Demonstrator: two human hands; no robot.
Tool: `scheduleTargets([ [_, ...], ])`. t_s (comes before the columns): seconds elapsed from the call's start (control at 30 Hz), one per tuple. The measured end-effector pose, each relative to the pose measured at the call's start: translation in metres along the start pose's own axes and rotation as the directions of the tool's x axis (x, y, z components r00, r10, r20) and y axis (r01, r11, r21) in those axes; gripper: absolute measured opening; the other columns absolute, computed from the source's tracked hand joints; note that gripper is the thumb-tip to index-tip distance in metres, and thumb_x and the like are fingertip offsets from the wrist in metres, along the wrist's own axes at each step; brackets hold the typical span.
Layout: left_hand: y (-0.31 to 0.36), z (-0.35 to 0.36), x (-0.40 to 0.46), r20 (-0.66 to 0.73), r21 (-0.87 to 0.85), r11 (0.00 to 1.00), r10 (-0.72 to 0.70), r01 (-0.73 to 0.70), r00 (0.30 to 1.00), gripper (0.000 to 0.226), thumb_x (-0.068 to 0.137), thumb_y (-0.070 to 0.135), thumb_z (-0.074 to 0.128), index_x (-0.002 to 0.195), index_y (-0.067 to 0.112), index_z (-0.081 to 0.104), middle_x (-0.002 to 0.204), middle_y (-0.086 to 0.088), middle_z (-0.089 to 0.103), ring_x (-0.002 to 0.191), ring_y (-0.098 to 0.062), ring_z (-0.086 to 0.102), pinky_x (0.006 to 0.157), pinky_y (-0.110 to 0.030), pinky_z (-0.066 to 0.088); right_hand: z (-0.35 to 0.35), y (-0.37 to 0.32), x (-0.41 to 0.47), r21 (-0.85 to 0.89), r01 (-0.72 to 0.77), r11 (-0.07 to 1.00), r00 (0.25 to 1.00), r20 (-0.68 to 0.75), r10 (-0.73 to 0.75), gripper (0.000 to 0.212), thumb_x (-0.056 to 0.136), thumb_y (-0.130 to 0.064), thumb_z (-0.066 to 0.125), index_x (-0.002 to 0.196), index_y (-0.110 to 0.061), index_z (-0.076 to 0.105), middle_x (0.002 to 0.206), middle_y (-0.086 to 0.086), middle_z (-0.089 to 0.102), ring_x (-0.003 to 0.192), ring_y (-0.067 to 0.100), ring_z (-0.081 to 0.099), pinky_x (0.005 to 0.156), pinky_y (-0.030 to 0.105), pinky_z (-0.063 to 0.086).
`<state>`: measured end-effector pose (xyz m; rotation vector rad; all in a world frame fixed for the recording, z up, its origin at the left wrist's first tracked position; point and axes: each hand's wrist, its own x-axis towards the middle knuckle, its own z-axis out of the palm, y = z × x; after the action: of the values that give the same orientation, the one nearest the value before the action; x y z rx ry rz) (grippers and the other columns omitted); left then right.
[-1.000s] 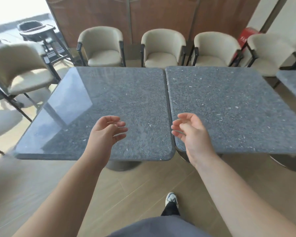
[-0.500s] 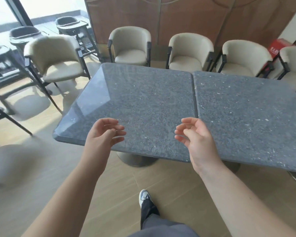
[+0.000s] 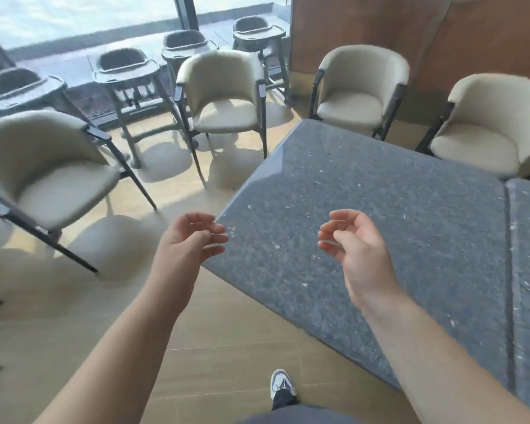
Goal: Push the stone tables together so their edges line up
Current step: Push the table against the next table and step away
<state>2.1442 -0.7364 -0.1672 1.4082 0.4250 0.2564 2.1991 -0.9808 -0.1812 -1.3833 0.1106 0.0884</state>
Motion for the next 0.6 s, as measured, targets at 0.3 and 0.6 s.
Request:
scheduleTargets([
  [0.3,0.012,-0.109,0.088,-0.206,-0.091,0.995,0.019,-0.039,0.978,0.030,0.081,0.009,0.050,0.108,0.010,0.063,0.087,0.000,0.072,0.086,-0.023,0.072,0.077,-0.032,0.059,0.163,0.018,0.089,-0.100,-0.029,0.995,0.955,0.292,0.057,0.032,0.080,-0.008,0.046,0.107,-0.013,0.062,0.085,-0.003,0.069,0.083,0.013,0.067,0.075,0.026,0.056],
  [0.6,0.032,-0.265,0.204,-0.170,-0.191,0.981,0.009,-0.042,0.985,0.029,0.082,0.007,0.050,0.108,0.009,0.063,0.087,-0.002,0.071,0.085,-0.022,0.072,0.076,-0.032,0.059,0.350,0.057,0.126,-0.118,0.002,0.993,0.955,0.296,0.033,0.031,0.085,0.001,0.043,0.106,-0.012,0.061,0.085,0.000,0.067,0.086,0.017,0.066,0.079,0.030,0.055],
])
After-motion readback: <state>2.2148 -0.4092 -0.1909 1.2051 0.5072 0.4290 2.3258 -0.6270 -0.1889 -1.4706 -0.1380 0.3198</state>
